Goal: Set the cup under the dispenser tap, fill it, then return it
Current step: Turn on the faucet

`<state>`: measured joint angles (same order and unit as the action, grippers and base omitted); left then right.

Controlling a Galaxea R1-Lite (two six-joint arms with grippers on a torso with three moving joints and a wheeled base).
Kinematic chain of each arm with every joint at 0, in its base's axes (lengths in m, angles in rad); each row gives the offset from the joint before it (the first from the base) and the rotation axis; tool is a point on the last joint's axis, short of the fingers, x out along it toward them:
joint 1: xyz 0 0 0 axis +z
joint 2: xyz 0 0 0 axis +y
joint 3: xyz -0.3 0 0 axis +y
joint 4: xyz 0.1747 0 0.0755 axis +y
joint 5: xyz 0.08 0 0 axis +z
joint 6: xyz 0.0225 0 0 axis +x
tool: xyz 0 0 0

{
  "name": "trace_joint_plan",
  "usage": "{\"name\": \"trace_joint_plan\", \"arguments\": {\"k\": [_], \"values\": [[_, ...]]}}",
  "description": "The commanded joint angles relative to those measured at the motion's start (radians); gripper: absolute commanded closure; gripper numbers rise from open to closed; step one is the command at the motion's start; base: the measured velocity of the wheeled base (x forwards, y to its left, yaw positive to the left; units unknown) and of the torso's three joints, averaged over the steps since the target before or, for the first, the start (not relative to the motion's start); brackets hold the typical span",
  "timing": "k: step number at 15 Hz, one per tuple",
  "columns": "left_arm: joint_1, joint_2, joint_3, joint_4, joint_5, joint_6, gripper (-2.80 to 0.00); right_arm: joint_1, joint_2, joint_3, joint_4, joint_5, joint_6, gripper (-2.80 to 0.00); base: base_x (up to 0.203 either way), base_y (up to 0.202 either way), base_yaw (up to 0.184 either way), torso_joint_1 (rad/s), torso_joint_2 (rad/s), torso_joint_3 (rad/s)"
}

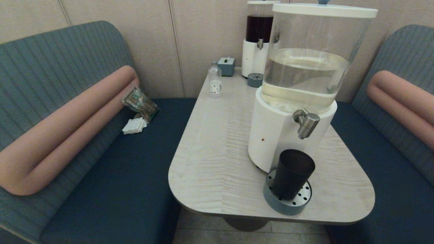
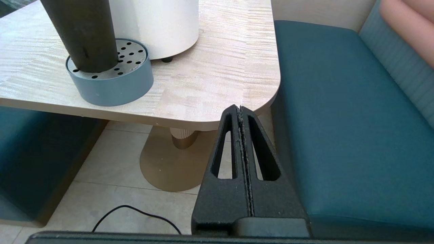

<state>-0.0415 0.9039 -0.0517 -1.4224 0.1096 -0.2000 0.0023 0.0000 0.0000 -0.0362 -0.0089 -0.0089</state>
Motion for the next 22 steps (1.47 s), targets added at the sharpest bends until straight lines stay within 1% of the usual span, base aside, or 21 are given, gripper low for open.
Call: {"name": "trace_joint_plan", "arguments": {"k": [1,3,4,6,7,8,9,10,11,13,14,16,18,22], "values": [[0.029,-0.209,0.012,0.062,-0.007,0.001,0.0,0.0,-0.002,0.014,-0.001,0.0,0.0,0.0,0.0,0.0,0.0,0.0,0.0,0.0],[0.037,-0.367,0.003,0.24,-0.02,0.004,0.0,0.0,-0.002,0.014,-0.001,0.0,0.0,0.0,0.0,0.0,0.0,0.0,0.0,0.0],[0.038,-0.452,-0.009,0.357,-0.032,0.005,0.0,0.001,-0.002,0.014,-0.001,0.0,0.0,0.0,0.0,0.0,0.0,0.0,0.0,0.0],[0.041,-0.64,-0.047,0.651,-0.074,0.009,0.0,0.001,-0.002,0.014,-0.001,0.0,0.0,0.0,0.0,0.0,0.0,0.0,0.0,0.0],[0.041,-0.73,-0.068,0.8,-0.101,0.024,0.0,0.001,-0.002,0.014,-0.001,0.001,0.0,0.0,0.0,0.0,0.0,0.0,0.0,0.0],[0.042,-0.821,-0.085,0.973,-0.137,0.064,0.0,0.001,-0.002,0.014,-0.001,0.0,0.0,0.0,0.0,0.0,0.0,0.0,0.0,0.0],[0.042,-0.882,-0.091,1.11,-0.165,0.126,0.0,0.001,-0.002,0.014,-0.001,0.0,0.0,0.0,0.0,0.0,0.0,0.0,0.0,0.0],[0.043,-0.908,-0.087,1.16,-0.191,0.21,0.0,0.001,-0.002,0.014,-0.001,0.0,0.0,0.0,0.0,0.0,0.0,0.0,0.0,0.0],[0.042,-0.907,-0.059,1.185,-0.214,0.286,0.0,0.001,-0.002,0.014,-0.001,0.0,0.0,0.0,0.0,0.0,0.0,0.0,0.0,0.0],[0.043,-0.904,0.039,1.223,-0.217,0.338,0.0,0.001,-0.002,0.014,-0.001,0.001,0.0,0.0,0.0,0.0,0.0,0.0,0.0,0.0],[0.043,-0.904,0.053,1.279,-0.211,0.345,0.0,0.001,-0.002,0.014,-0.001,0.0,0.0,0.0,0.0,0.0,0.0,0.0,0.0,0.0],[0.043,-0.904,0.052,1.379,-0.174,0.349,0.0,0.001,-0.001,0.015,-0.001,0.0,0.0,0.0,0.0,0.0,0.0,0.0,0.0,0.0],[0.043,-0.903,0.052,1.468,-0.167,0.343,0.0,0.001,-0.002,0.015,-0.001,0.0,0.0,0.0,0.0,0.0,0.0,0.0,0.0,0.0],[0.043,-0.902,0.052,1.471,-0.166,0.335,0.0,0.0,-0.002,0.015,-0.001,0.001,-0.011,0.0,0.0,0.0,0.0,0.0,0.0,0.0]]}}
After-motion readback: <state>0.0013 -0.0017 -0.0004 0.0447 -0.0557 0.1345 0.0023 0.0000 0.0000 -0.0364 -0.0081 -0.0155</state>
